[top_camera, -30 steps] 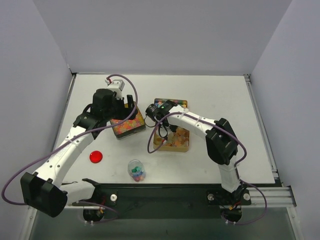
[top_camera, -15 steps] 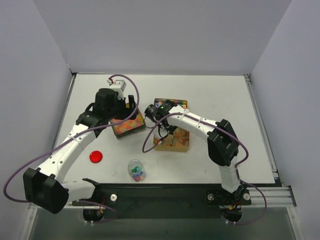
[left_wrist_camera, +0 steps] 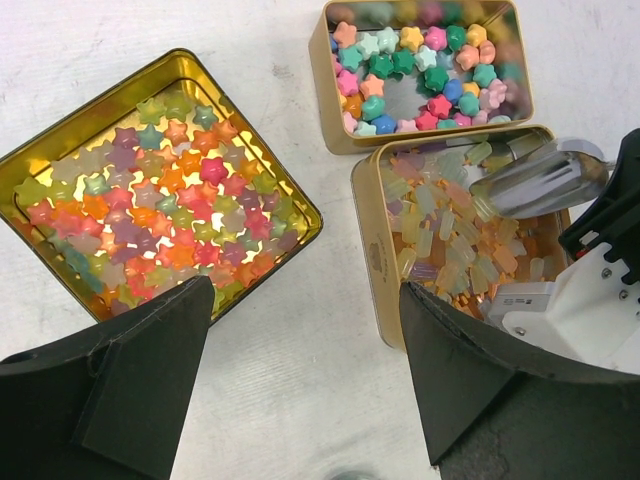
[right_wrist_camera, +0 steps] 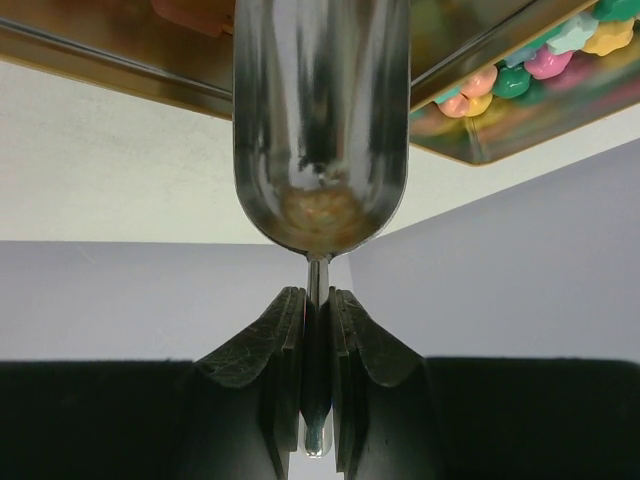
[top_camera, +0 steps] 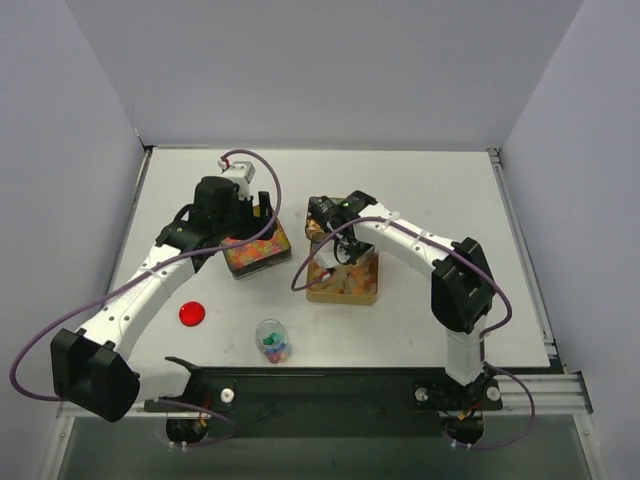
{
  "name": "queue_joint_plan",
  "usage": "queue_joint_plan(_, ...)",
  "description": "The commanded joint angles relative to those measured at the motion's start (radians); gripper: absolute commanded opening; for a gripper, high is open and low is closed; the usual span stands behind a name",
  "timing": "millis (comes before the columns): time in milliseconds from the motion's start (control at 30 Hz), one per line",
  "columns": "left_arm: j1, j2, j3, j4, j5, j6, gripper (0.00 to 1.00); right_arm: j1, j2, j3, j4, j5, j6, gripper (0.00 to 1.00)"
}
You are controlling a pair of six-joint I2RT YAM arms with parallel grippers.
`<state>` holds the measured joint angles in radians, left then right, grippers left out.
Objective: Pack the candies
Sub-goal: Scoop the fake candies from the storage box.
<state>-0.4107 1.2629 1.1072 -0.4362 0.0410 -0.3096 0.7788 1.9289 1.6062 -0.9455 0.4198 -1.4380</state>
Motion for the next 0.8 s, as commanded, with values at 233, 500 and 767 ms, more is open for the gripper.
queue_joint_plan(233, 0.003, 0.007, -0.001, 0.042, -0.016, 0.024, 0.86, -0.061, -0.034, -0.101, 0.0, -0.168, -0.108, 0.0)
queue_joint_plan(500, 0.004, 0.015, -0.001, 0.048, -0.02, 0.026, 0.86, -0.092, -0.045, -0.149, 0.093, -0.217, -0.171, 0.0)
queue_joint_plan(767, 0.004, 0.02, 0.0, 0.054, -0.018, 0.023, 0.86, -0.05, -0.016, -0.117, 0.1, -0.217, -0.156, 0.0)
